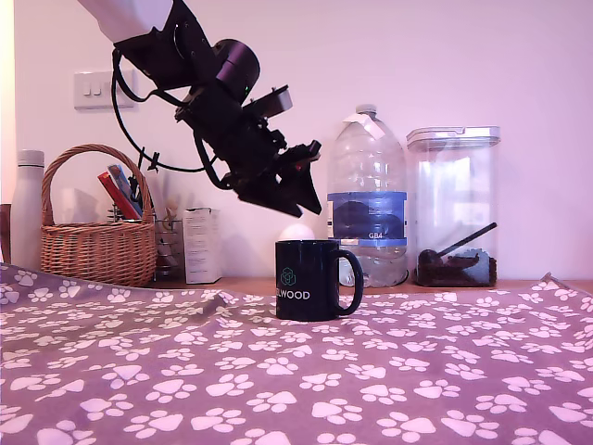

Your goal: Pick up the coffee capsules from the table one by one and drop them inside the nearest coffee cup

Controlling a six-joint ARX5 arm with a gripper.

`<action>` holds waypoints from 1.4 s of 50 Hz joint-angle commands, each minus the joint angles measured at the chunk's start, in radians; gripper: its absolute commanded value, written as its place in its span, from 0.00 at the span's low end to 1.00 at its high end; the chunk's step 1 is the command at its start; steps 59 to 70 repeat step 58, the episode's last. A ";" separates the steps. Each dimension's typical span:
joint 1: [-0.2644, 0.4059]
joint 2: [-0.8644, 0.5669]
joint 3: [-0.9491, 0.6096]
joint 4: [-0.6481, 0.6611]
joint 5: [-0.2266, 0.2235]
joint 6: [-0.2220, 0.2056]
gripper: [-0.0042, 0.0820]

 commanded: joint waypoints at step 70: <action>0.047 -0.669 -0.854 0.434 0.058 -0.066 0.02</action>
